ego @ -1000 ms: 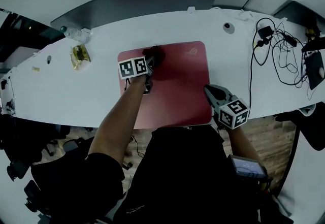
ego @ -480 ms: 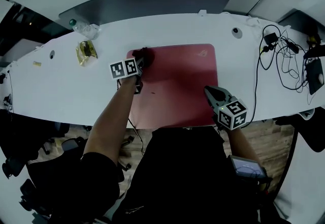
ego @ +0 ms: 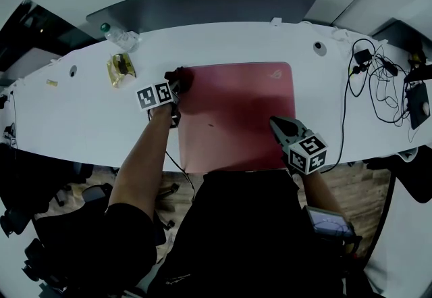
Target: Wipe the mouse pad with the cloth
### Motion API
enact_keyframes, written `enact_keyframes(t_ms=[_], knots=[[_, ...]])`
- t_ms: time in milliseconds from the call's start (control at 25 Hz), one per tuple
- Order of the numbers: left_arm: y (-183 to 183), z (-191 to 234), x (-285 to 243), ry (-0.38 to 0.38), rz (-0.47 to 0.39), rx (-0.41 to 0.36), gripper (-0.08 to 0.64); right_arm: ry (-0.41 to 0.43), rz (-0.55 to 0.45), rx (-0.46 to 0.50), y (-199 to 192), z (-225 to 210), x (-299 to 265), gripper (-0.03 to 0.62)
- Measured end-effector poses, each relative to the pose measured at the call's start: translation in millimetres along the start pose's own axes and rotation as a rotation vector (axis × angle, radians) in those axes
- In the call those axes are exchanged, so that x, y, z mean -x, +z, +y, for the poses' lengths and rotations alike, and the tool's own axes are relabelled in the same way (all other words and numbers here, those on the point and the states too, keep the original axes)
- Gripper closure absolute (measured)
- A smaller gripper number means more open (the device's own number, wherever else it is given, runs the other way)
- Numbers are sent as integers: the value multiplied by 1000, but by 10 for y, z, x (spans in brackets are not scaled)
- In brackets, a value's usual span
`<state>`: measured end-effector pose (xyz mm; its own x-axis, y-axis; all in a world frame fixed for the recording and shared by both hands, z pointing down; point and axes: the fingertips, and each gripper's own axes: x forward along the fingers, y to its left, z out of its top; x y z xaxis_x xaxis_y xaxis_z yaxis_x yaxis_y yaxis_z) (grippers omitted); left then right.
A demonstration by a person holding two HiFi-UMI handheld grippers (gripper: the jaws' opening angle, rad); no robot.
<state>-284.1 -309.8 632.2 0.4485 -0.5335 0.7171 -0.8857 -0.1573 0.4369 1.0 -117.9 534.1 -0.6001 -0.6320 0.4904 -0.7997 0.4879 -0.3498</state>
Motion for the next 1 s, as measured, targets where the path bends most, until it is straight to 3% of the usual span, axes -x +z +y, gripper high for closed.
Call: enact_keyframes(t_ms=[160, 280, 480, 640, 1000], knots=[[-8, 147, 57, 7, -6, 14, 470, -29, -13, -5, 28, 10, -6, 566], [140, 185, 268, 20, -40, -60, 471, -17, -32, -6, 67, 48, -132, 566], [45, -335, 499, -57, -89, -217, 471, -5, -37, 18, 67, 47, -7, 566], [-108, -698, 716, -165, -142, -249, 471, 17, -88, 31, 172, 58, 54, 566], [-618, -1602, 1354, -296, -246, -292, 471, 155, -199, 101, 317, 267, 471, 568]])
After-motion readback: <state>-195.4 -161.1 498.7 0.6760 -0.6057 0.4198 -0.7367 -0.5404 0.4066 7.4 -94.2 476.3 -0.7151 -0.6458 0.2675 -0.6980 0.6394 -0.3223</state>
